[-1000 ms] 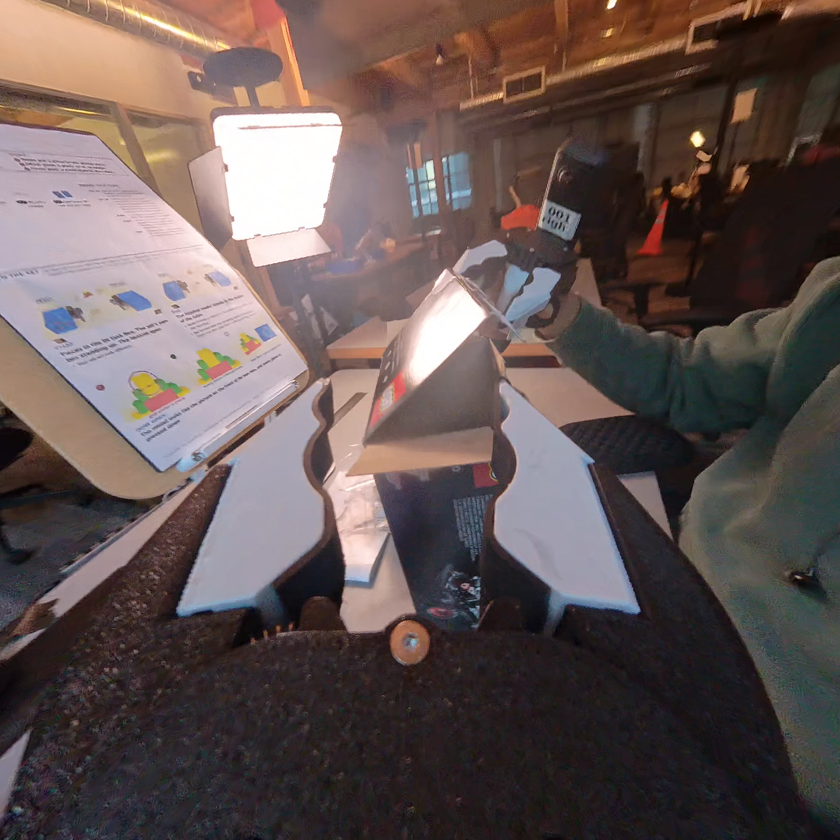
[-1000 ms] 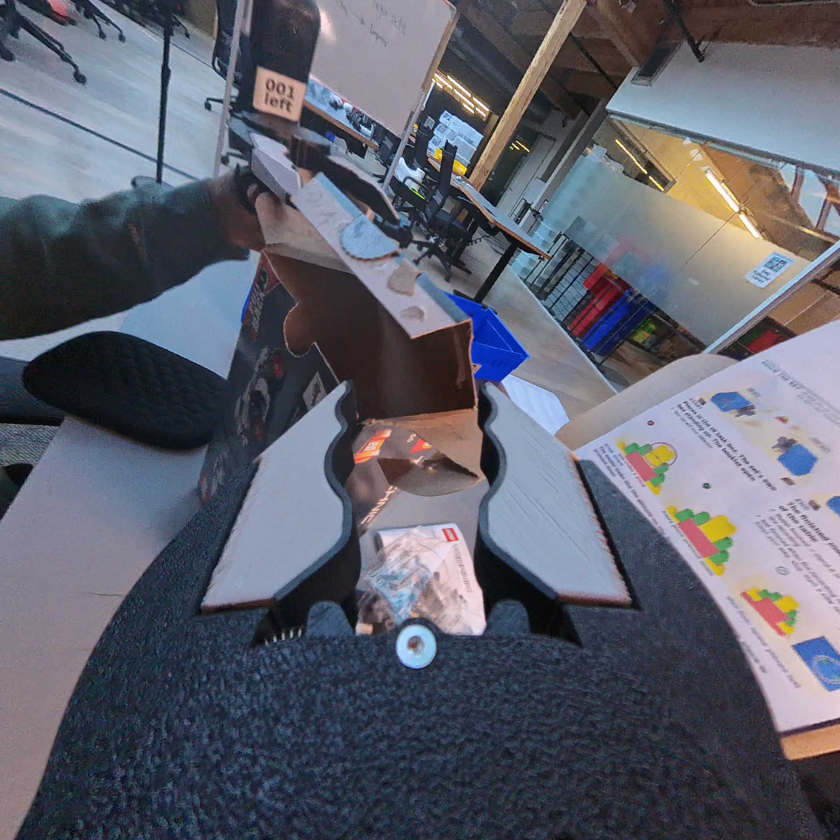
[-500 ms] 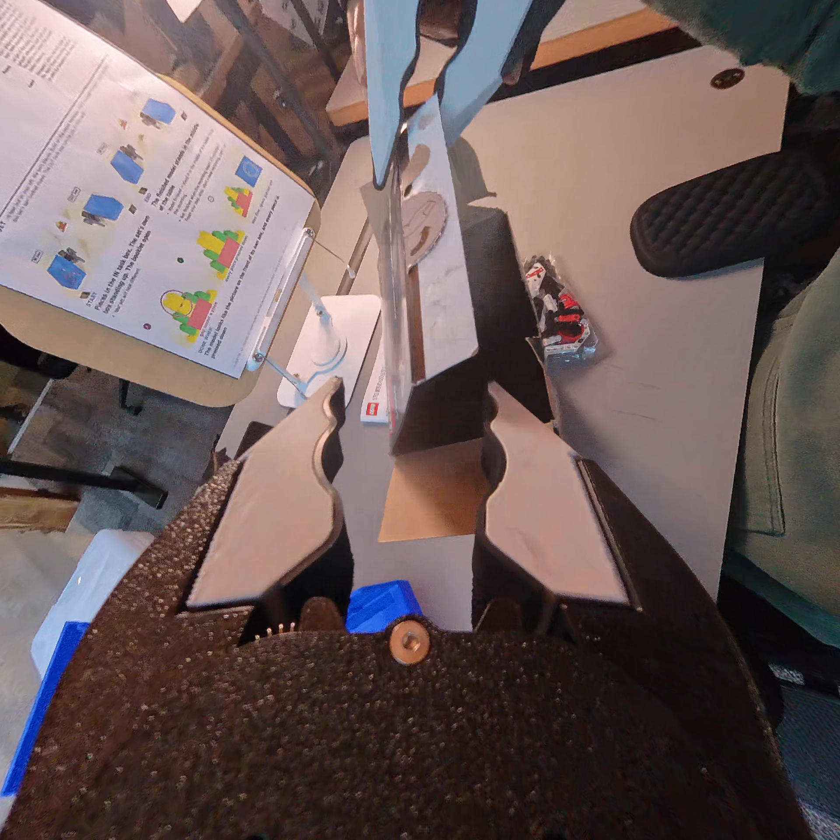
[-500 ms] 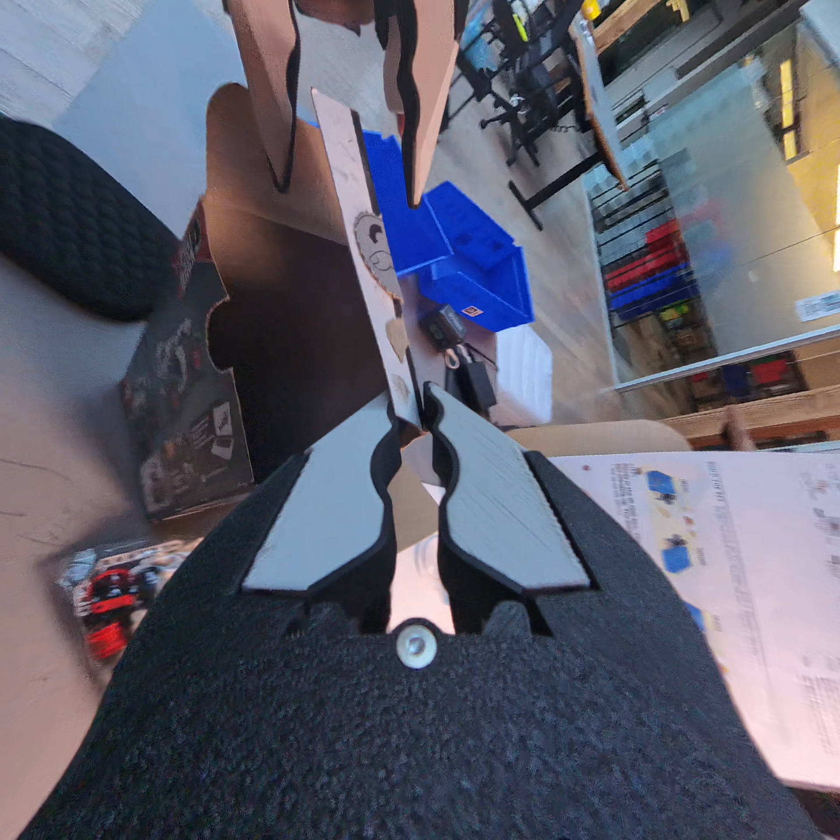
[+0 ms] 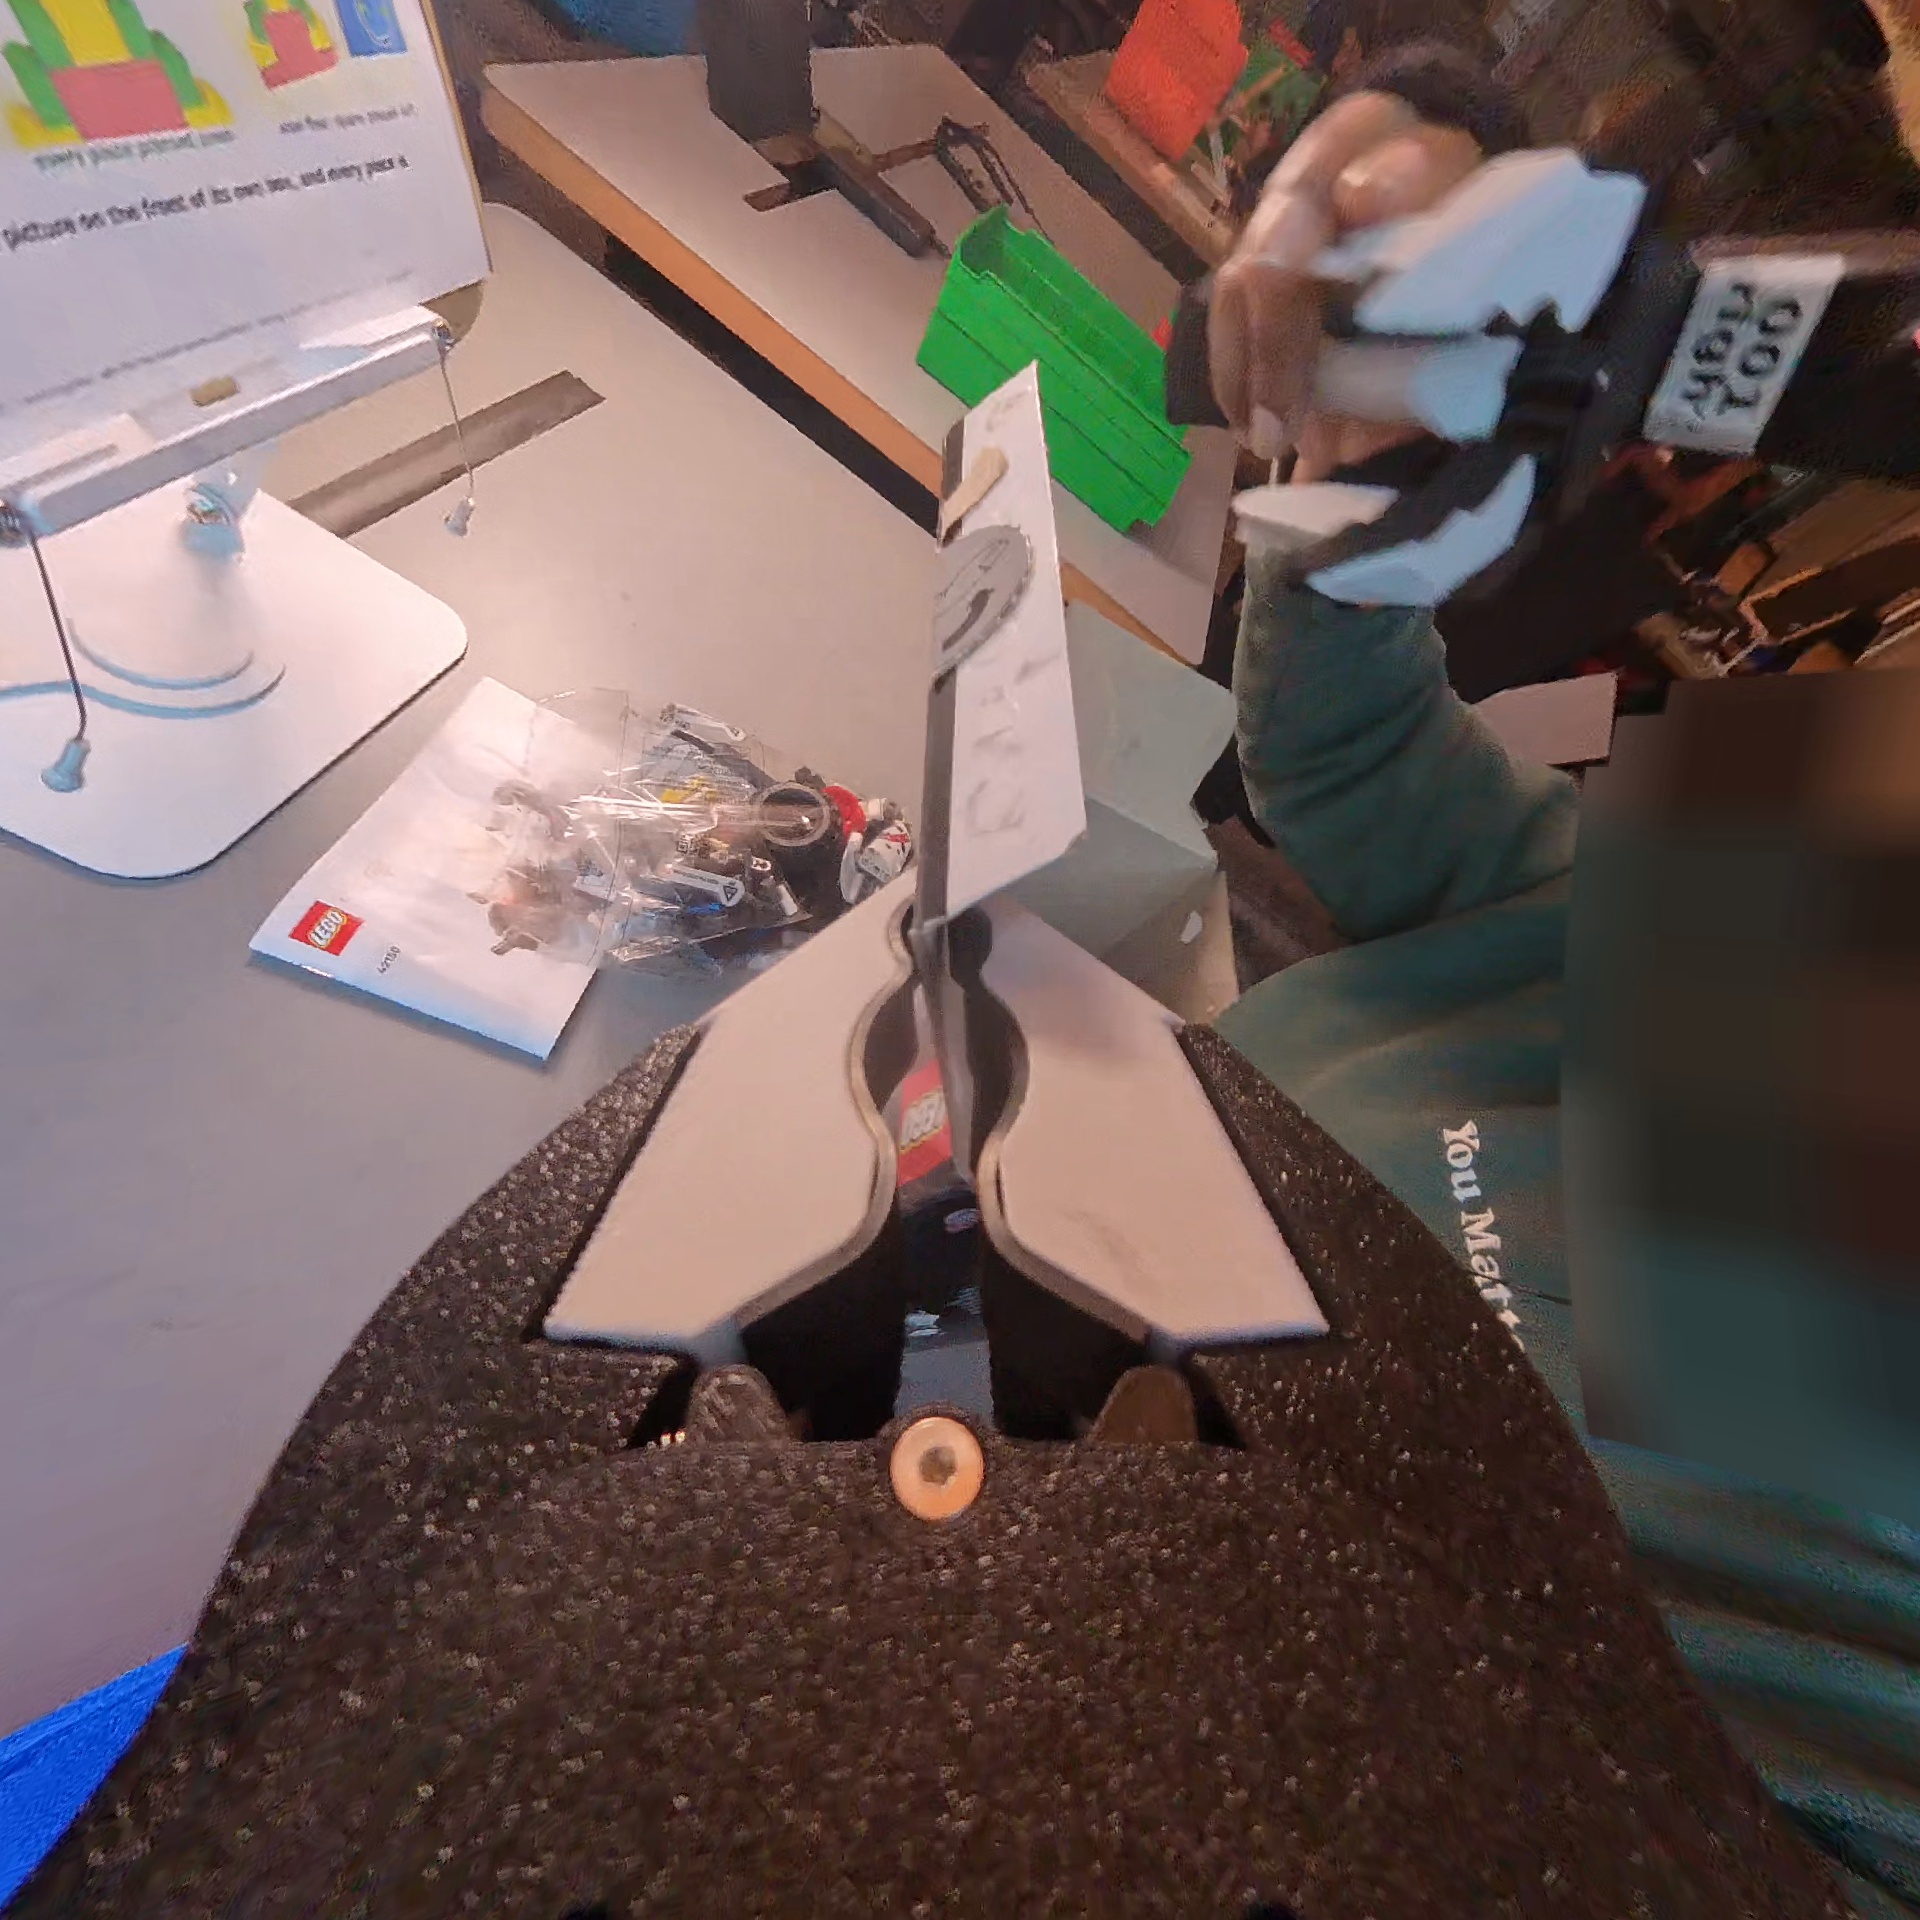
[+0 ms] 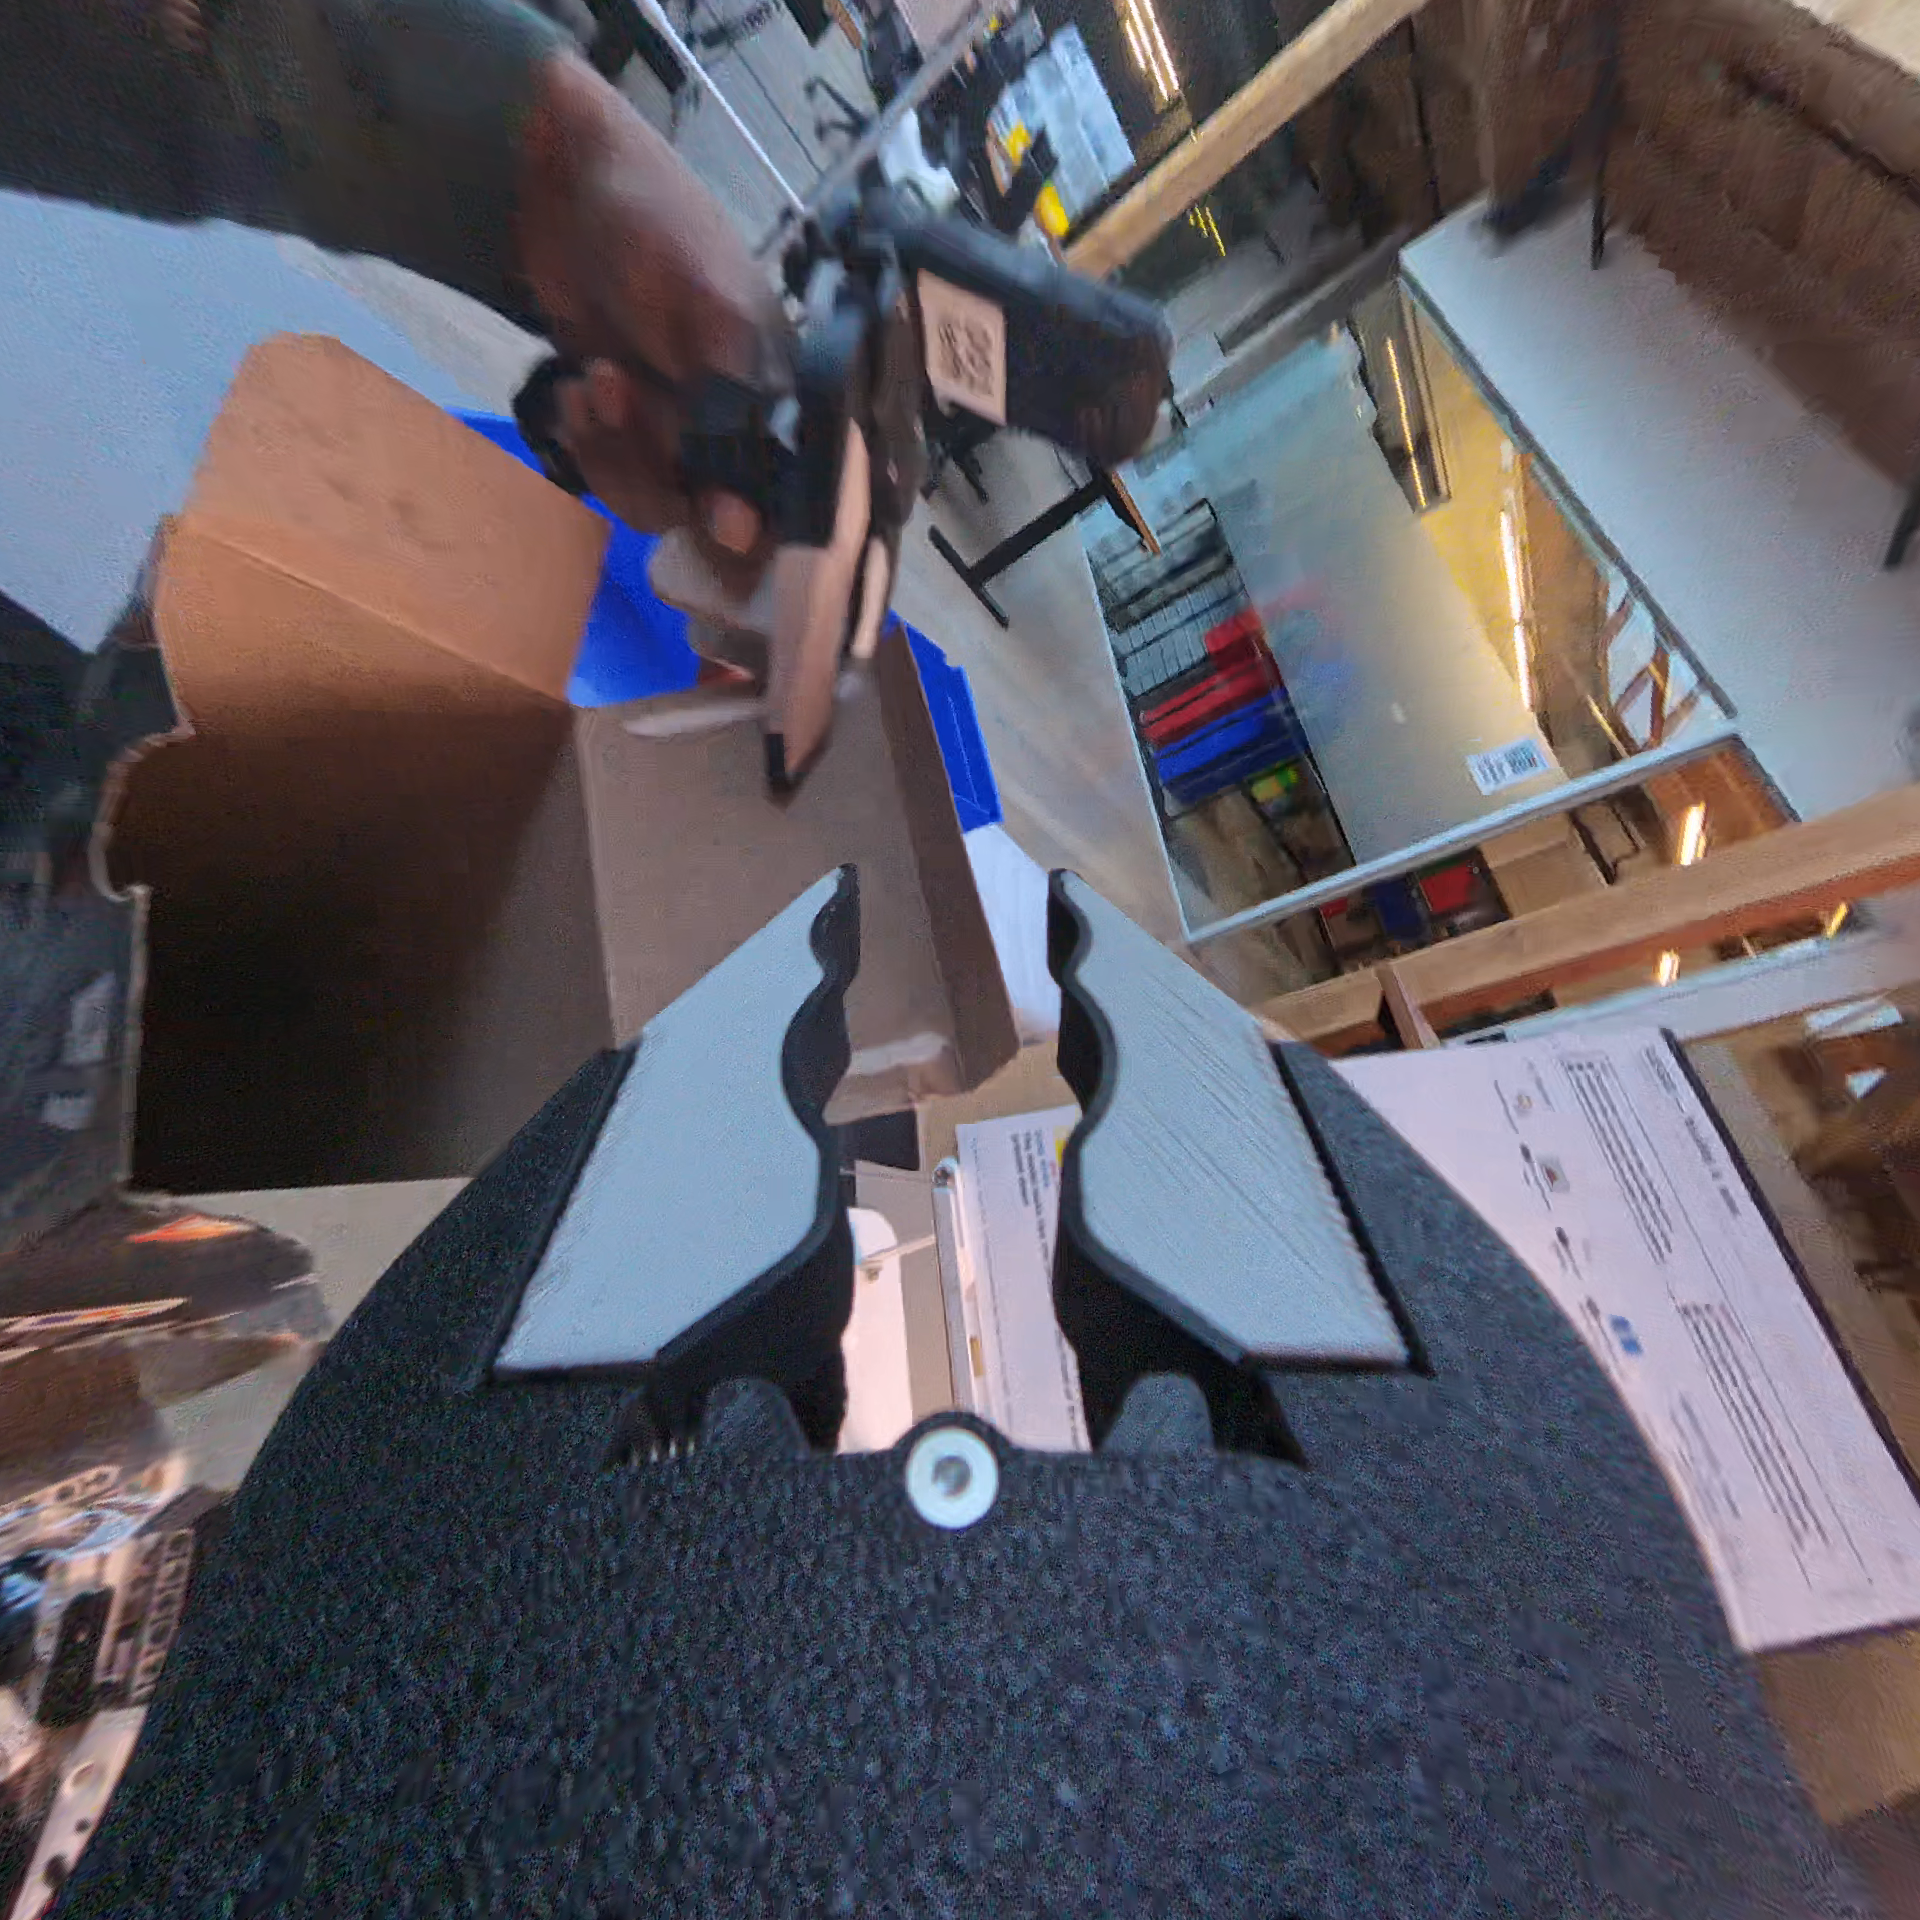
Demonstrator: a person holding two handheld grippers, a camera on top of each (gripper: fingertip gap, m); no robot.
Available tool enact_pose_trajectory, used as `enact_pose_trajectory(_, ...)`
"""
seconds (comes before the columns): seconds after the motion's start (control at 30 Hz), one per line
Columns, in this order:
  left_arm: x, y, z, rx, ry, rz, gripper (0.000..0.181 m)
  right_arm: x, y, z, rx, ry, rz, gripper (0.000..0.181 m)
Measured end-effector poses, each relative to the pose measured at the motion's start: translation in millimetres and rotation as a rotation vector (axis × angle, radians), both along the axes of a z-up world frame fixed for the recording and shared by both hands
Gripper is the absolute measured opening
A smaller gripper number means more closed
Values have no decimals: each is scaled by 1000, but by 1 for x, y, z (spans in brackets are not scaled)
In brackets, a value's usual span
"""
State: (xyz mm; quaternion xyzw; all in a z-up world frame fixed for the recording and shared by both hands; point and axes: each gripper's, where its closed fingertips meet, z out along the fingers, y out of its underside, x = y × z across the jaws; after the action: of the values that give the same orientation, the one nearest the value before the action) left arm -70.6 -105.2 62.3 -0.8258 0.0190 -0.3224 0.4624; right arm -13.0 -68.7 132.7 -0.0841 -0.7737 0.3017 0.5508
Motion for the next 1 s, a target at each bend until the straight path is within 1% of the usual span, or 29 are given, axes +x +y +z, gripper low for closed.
enact_pose_trajectory(0.07, -6, 4, -11, -9, -80, -3, 0, 18, -21, -12, 19, -63, 75, 35)
enact_pose_trajectory(0.1, -7, 5, -16, -16, -100, -15, 1, 20, -23, -22, 53, -116, 75, 35)
enact_pose_trajectory(0.17, -4, 7, -26, -36, -127, -40, 4, 12, -14, -43, 163, -193, 36, 35)
enact_pose_trajectory(0.27, 4, 10, -44, -75, -150, -69, 9, 1, 0, -86, 253, -409, -9, 45)
enact_pose_trajectory(0.33, 9, 11, -55, -96, -175, -82, 13, 3, 3, -113, 304, -559, -10, 56)
enact_pose_trajectory(0.37, 10, 12, -59, -94, -193, -78, 15, 7, 0, -123, 306, -633, 1, 57)
enact_pose_trajectory(0.4, 10, 14, -61, -90, -209, -71, 18, 9, -3, -132, 313, -692, 7, 52)
enact_pose_trajectory(0.43, 9, 14, -63, -86, -216, -65, 20, 9, -5, -135, 324, -716, 3, 33)
enact_pose_trajectory(0.47, 9, 13, -66, -87, -210, -63, 22, 7, -5, -135, 343, -709, -2, 28)
enact_pose_trajectory(0.5, 7, 12, -67, -78, -189, -54, 27, 7, -7, -135, 353, -708, 6, 26)
enact_pose_trajectory(0.57, -9, 10, -61, -4, -61, 13, 38, 9, -4, -136, 376, -731, 1, 23)
enact_pose_trajectory(0.63, -23, 2, -37, 130, 65, 86, 45, 13, -6, -138, 351, -767, 11, 19)
enact_pose_trajectory(0.67, -21, -4, -22, 200, 125, 84, 48, 14, -5, -139, 350, -780, 14, 16)
enact_pose_trajectory(0.73, 0, -20, 1, 302, 238, 10, 53, 18, -8, -141, 349, -808, 47, 7)
enact_pose_trajectory(0.8, 30, -37, 8, 333, 288, -133, 66, 22, -13, -142, 327, -842, 76, 0)
enact_pose_trajectory(0.83, 43, -45, 10, 353, 295, -194, 70, 24, -17, -142, 308, -858, 99, 0)
enact_pose_trajectory(0.9, 57, -57, 6, 364, 283, -267, 72, 28, -22, -142, 300, -869, 137, 0)
enact_pose_trajectory(0.93, 63, -62, 1, 339, 256, -298, 76, 29, -23, -142, 306, -868, 139, 0)
enact_pose_trajectory(1.0, 70, -62, -11, 271, 239, -311, 73, 29, -23, -143, 311, -875, 133, 0)
